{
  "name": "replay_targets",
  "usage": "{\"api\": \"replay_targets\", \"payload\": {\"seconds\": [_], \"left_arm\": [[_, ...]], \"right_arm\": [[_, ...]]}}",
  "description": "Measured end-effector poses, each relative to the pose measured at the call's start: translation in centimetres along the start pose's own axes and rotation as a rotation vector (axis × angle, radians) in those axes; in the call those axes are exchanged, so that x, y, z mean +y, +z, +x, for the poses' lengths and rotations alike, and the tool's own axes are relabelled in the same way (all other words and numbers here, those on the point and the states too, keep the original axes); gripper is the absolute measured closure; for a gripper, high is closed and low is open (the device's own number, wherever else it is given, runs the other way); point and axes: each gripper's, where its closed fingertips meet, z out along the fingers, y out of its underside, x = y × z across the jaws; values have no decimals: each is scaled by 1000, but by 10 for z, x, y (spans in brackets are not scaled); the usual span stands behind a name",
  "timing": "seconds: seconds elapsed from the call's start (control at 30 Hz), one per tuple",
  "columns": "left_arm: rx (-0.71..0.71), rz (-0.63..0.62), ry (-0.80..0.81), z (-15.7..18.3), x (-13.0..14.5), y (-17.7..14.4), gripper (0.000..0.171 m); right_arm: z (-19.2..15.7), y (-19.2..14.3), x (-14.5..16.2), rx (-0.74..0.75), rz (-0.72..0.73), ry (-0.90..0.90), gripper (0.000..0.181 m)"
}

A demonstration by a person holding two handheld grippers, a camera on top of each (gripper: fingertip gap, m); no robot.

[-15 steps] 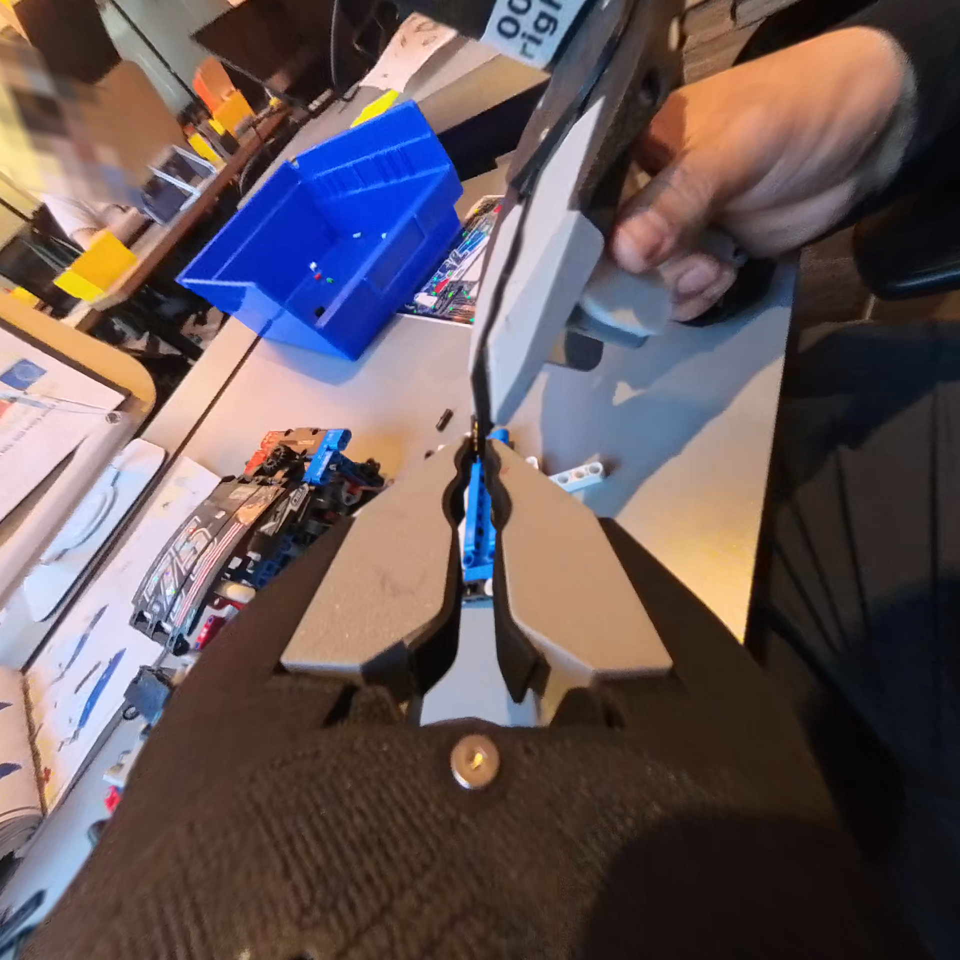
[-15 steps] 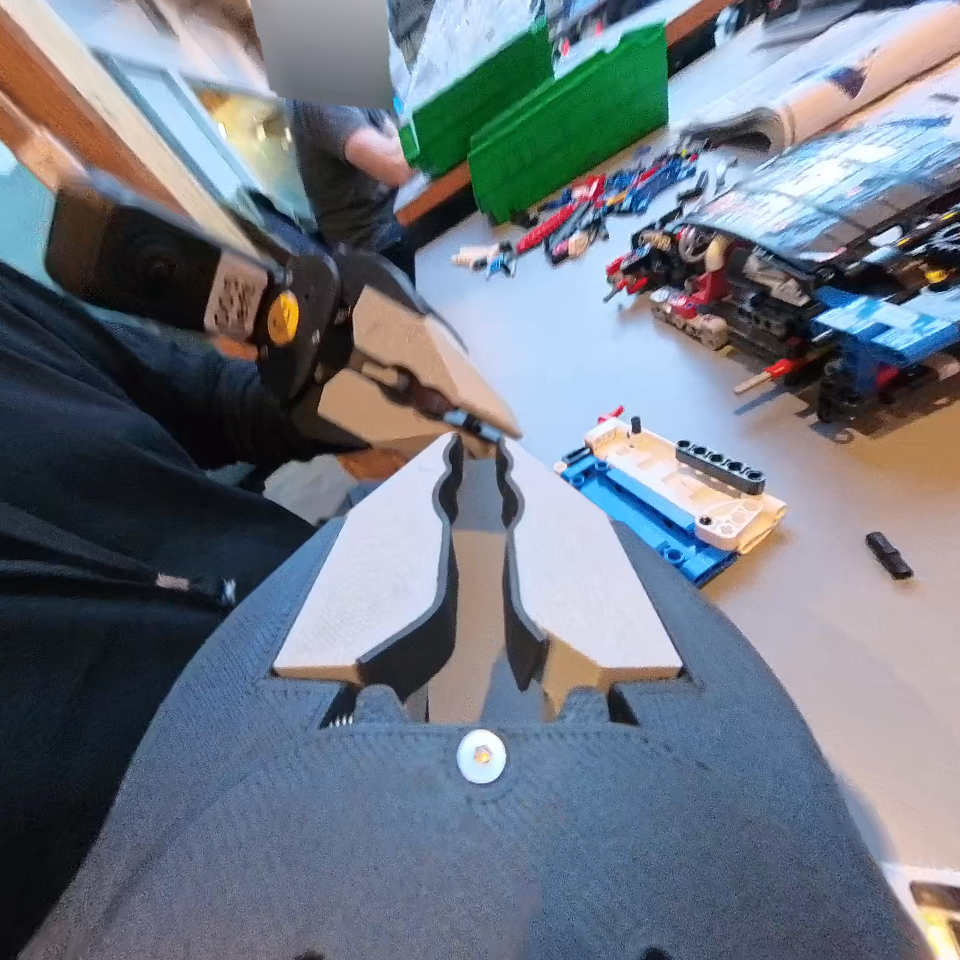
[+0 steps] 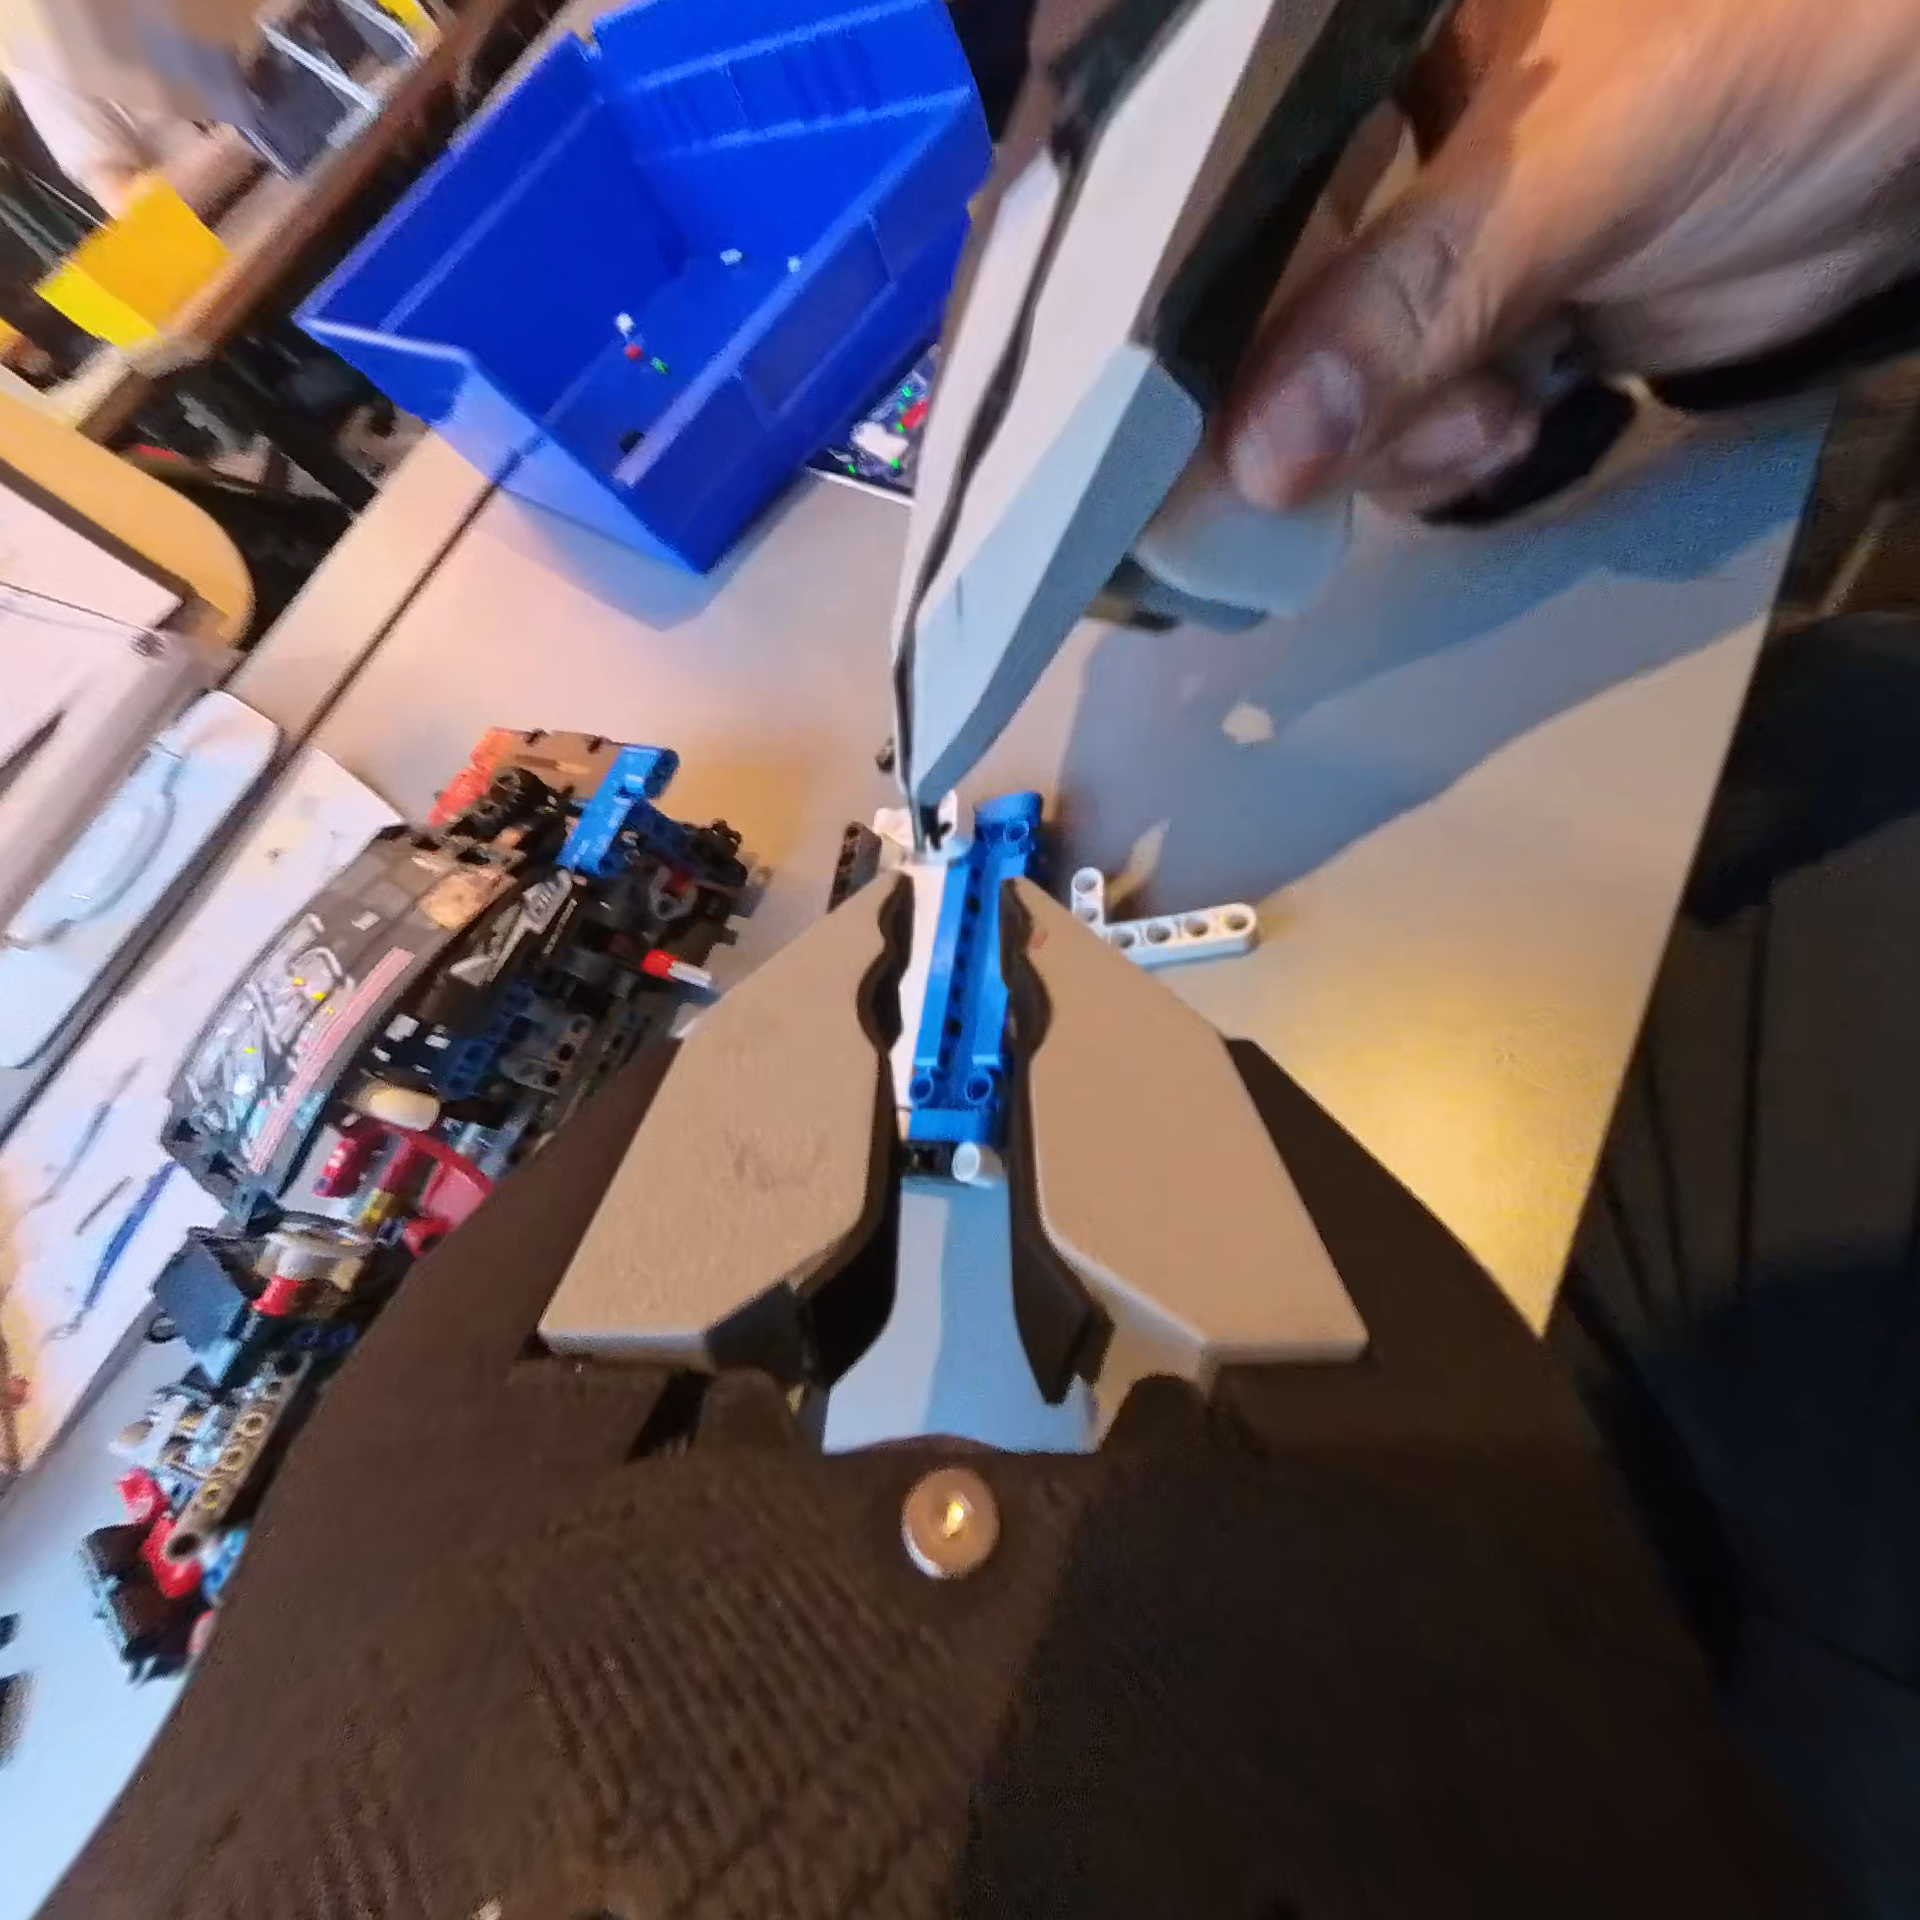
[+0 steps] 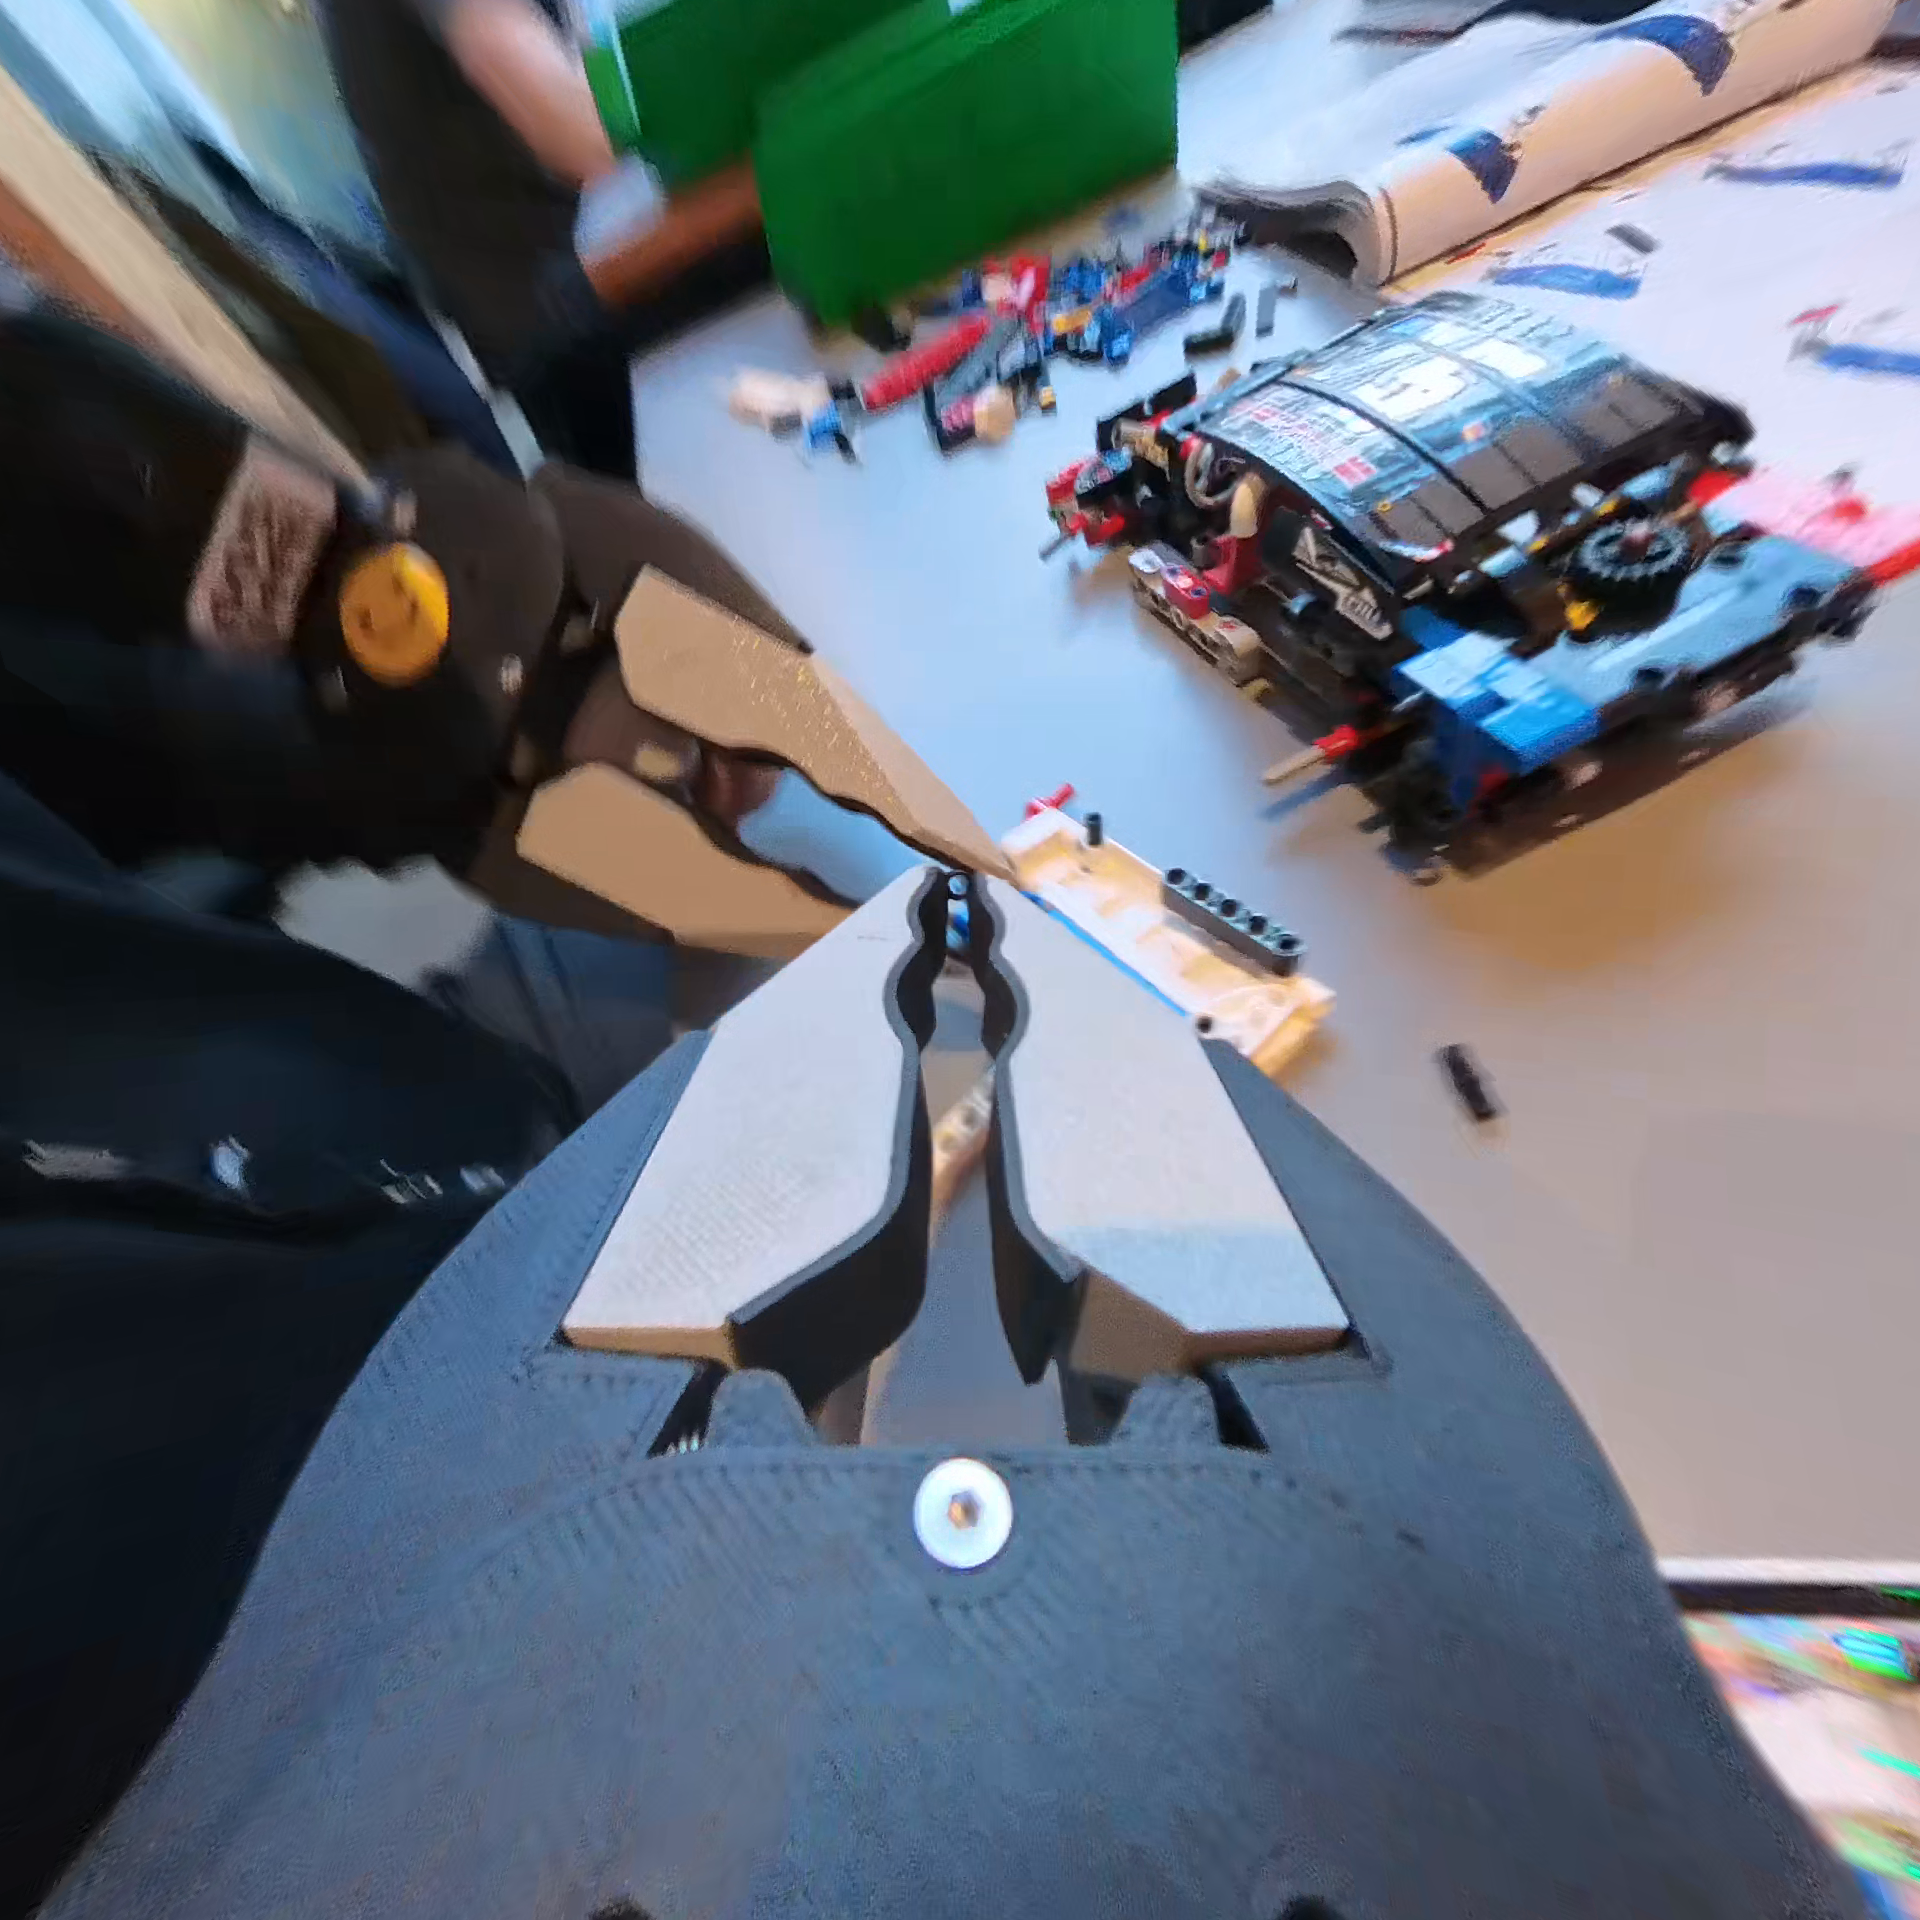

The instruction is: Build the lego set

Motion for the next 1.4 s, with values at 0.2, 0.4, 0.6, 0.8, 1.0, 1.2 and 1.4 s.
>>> {"api": "replay_targets", "payload": {"seconds": [0.2, 0.4, 0.6, 0.8, 1.0, 1.2, 1.4], "left_arm": [[133, -38, -1, 0, 12, -3, 139], [73, 14, 259, 0, 2, -8, 149], [-30, -9, 100, -10, 0, -2, 161], [71, -40, -192, -4, 4, 4, 164], [126, -15, -403, -11, 6, 9, 171], [193, 244, -663, -30, -23, -5, 170], [175, 215, -629, -26, -20, 0, 170]], "right_arm": [[4, 7, 21, -98, -272, 47, 180], [0, 8, 11, -315, -288, 296, 180], [6, 11, 5, -330, -241, 371, 180], [5, 14, 4, -288, -215, 334, 180], [10, 18, -4, -175, -125, 233, 177], [8, 1, -30, -150, 131, 173, 174], [9, 5, -34, -94, 174, 139, 170]]}}
